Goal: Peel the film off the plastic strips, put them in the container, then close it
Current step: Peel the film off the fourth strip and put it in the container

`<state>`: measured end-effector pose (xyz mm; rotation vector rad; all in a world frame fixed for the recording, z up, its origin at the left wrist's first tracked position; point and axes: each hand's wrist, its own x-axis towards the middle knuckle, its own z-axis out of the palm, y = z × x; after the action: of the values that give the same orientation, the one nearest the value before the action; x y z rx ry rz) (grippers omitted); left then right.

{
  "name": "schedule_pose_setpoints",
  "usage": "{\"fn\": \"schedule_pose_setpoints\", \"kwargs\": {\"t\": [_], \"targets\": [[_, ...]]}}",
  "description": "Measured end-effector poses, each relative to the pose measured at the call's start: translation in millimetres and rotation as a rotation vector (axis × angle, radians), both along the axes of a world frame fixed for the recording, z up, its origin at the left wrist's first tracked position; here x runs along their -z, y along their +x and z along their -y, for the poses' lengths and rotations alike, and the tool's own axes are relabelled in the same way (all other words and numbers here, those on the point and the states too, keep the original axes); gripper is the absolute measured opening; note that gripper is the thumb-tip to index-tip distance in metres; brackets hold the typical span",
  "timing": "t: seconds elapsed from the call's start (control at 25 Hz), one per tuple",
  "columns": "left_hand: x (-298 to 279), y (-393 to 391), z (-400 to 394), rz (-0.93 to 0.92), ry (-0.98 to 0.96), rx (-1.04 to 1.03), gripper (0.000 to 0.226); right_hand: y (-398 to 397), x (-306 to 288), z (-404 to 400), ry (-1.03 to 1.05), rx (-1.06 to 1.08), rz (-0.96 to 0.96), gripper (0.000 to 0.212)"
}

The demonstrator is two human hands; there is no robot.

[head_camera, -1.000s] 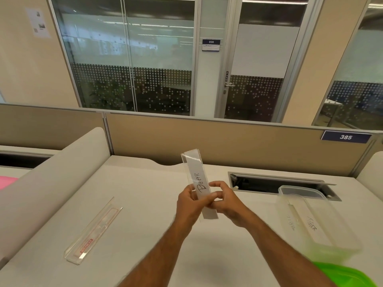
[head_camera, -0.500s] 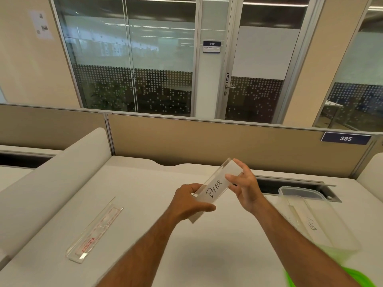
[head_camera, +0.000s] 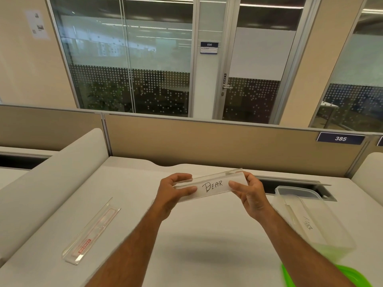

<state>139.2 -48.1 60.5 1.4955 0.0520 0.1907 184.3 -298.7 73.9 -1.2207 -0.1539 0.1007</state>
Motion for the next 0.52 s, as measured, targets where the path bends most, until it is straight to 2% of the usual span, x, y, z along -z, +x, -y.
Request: {"fn": "schedule_pose_setpoints", "kwargs": {"t": [0.24,0.52], "targets": [[-2,8,5,0.103,-0.075,-0.079,0.039,0,5,5,-0.021,0.012,0.036,0.057],[-5,11,12,0.114,-0.060,-0.088,0.028,4,6,11,-0.017,0.013,0.060,0.057]]}}
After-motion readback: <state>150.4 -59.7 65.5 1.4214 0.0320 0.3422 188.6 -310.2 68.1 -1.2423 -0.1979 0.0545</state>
